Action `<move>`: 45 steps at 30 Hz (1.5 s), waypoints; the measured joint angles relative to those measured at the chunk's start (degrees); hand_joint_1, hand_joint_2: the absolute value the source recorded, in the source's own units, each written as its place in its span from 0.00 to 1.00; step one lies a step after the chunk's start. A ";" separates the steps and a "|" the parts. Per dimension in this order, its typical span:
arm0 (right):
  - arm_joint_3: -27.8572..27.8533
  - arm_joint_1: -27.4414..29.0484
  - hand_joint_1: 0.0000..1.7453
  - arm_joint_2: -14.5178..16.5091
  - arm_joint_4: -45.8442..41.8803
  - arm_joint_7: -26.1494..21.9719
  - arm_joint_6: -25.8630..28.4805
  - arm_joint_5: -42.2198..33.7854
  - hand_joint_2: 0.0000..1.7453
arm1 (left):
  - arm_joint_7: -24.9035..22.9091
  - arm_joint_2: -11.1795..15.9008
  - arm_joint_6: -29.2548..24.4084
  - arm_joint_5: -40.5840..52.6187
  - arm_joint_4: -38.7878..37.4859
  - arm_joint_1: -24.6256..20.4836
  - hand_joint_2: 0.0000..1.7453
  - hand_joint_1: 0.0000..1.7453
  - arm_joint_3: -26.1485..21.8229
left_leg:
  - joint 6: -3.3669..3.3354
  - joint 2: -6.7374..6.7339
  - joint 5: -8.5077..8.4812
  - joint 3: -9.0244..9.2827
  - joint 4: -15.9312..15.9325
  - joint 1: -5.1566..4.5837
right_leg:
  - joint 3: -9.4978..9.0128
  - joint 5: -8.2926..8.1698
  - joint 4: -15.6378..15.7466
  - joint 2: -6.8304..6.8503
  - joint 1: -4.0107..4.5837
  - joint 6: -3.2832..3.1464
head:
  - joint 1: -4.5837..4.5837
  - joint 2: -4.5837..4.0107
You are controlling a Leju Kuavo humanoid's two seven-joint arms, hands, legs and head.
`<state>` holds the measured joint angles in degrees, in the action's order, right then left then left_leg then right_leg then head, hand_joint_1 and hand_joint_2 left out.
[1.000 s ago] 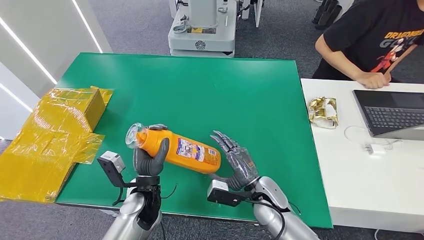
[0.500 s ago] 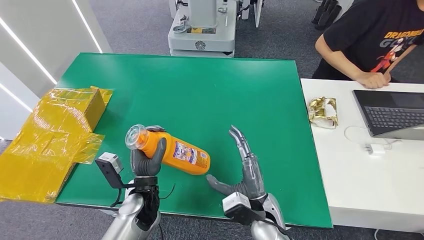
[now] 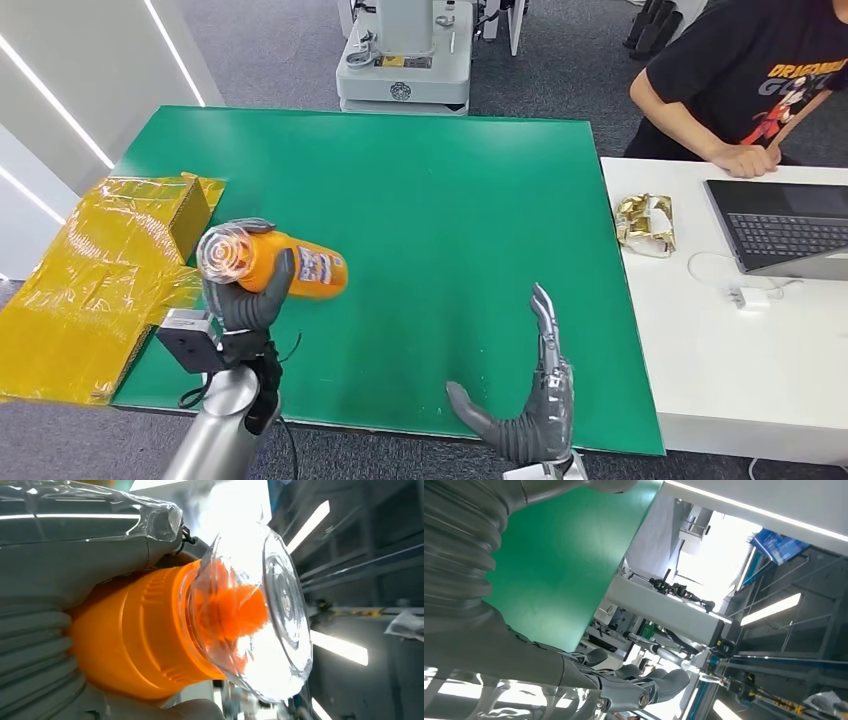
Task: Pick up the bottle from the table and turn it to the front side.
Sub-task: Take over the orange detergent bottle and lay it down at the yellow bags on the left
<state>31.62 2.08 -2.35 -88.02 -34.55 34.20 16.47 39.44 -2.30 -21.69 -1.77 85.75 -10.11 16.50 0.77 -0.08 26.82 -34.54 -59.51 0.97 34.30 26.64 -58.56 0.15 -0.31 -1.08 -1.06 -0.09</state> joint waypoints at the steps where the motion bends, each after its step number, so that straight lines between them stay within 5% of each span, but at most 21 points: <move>1: -0.02 0.41 0.00 -0.07 -0.33 -0.13 0.11 -0.22 1.00 | -0.21 0.80 -0.44 1.18 0.62 -0.32 1.00 1.00 -0.72 | 0.00 -0.01 0.00 0.01 0.00 0.00 | 0.00 0.00 0.00 -0.01 0.00 0.00 | -0.01 0.00; 7: -0.05 1.68 0.00 -0.37 -1.55 -0.88 0.64 -1.58 1.00 | -0.72 5.71 -6.26 9.81 2.24 -1.52 1.00 1.00 -2.78 | 0.01 -0.07 -0.01 0.01 0.03 0.01 | 0.00 0.00 -0.01 -0.07 0.01 -0.01 | 0.01 0.00; 11: -0.11 3.26 0.00 -0.39 -3.25 -0.76 1.28 -1.71 1.00 | -4.92 13.49 -10.90 23.32 2.17 -2.82 1.00 1.00 -4.40 | 0.02 -0.13 -0.01 0.05 0.07 0.02 | 0.02 0.02 -0.02 -0.13 0.03 -0.05 | 0.01 0.00; 16: -0.32 5.26 0.00 -0.42 -5.57 0.00 1.25 -0.78 1.00 | -12.18 23.33 -8.00 40.07 1.12 -3.26 1.00 1.00 -6.99 | 0.06 -0.14 -0.02 0.06 0.10 0.07 | 0.05 0.05 -0.02 -0.14 0.09 -0.10 | -0.01 0.00; 21: -0.58 6.14 0.00 -0.42 -7.15 0.07 1.37 -0.54 1.00 | -15.81 29.01 -6.09 52.49 -2.03 -5.49 1.00 1.00 -7.38 | 0.07 -0.13 -0.03 0.05 0.10 0.07 | 0.04 0.05 -0.01 -0.11 0.09 -0.11 | 0.01 0.00; 34: -0.90 6.69 0.00 -0.42 -9.17 0.47 -0.55 -0.74 1.00 | -15.79 33.52 -1.41 58.11 -11.52 -10.89 1.00 1.00 -4.67 | 0.08 -0.14 -0.03 0.06 0.08 0.07 | 0.04 0.03 0.00 -0.13 0.08 -0.10 | 0.01 0.00; 40: -1.20 7.00 0.00 -0.40 -10.50 1.51 -3.49 0.26 1.00 | -15.31 35.38 6.65 64.09 -26.87 -18.52 1.00 1.00 1.38 | 0.14 -0.14 -0.08 0.09 0.09 0.08 | 0.04 0.02 -0.02 -0.14 0.09 -0.12 | 0.02 0.00; 45: -1.90 7.00 0.00 0.15 -11.49 3.22 -4.86 2.37 1.00 | -16.84 33.98 10.05 68.95 -43.36 -26.35 1.00 1.00 7.60 | 0.14 -0.15 -0.10 0.08 0.08 0.08 | 0.02 0.00 -0.02 -0.14 0.09 -0.13 | 0.03 0.00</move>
<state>29.72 9.08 -2.20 -99.51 -31.33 29.34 18.84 22.61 31.68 -11.64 67.18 42.39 -36.46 24.09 0.91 -0.23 26.72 -34.46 -59.42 1.04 34.32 26.64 -58.58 0.02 -0.22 -1.21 -1.03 -0.09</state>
